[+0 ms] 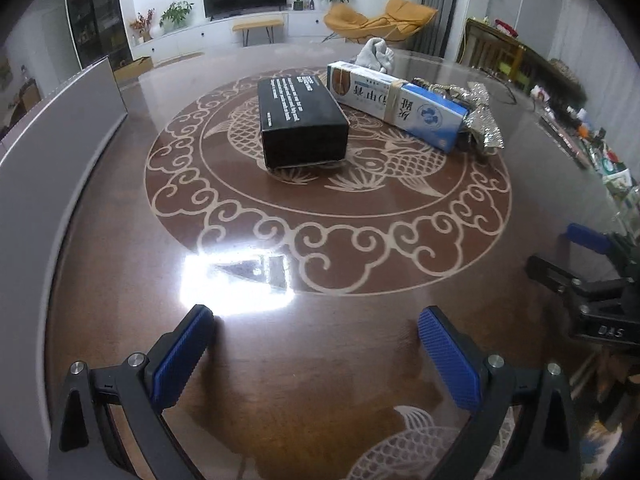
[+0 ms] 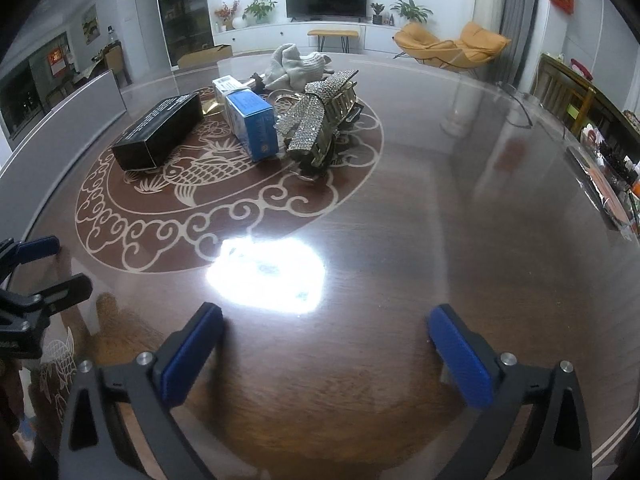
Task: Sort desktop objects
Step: 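Move both open tools back over the table toward the black soap box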
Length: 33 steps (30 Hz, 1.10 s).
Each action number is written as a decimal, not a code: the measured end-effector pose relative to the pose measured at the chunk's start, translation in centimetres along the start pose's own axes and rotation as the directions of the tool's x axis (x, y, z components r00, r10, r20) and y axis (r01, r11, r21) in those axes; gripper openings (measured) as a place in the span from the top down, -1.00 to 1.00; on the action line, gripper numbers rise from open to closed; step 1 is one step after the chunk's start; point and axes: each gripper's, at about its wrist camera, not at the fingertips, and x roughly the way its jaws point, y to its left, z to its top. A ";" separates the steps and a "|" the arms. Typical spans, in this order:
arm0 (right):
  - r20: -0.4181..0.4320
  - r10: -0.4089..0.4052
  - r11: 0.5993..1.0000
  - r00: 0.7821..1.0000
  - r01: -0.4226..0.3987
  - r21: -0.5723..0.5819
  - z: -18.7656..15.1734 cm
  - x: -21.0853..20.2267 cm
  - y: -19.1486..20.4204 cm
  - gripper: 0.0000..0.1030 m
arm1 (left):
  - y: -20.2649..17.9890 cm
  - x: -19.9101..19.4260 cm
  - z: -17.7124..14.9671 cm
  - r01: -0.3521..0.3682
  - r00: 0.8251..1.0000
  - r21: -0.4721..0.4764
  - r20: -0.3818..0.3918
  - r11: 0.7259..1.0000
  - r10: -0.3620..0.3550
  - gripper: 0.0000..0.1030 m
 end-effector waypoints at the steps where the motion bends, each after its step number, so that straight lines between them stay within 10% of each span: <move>1: 0.000 0.000 1.000 1.000 0.000 0.000 0.0 0.0 0.0 -1.00 | -0.1 0.1 0.0 -0.010 1.000 0.006 0.002 1.000 0.010 -1.00; 33: -0.002 0.003 1.000 1.000 -0.003 -0.006 0.1 -0.1 0.0 -1.00 | -0.1 0.0 -0.3 -0.013 0.999 0.013 0.034 1.000 0.013 -1.00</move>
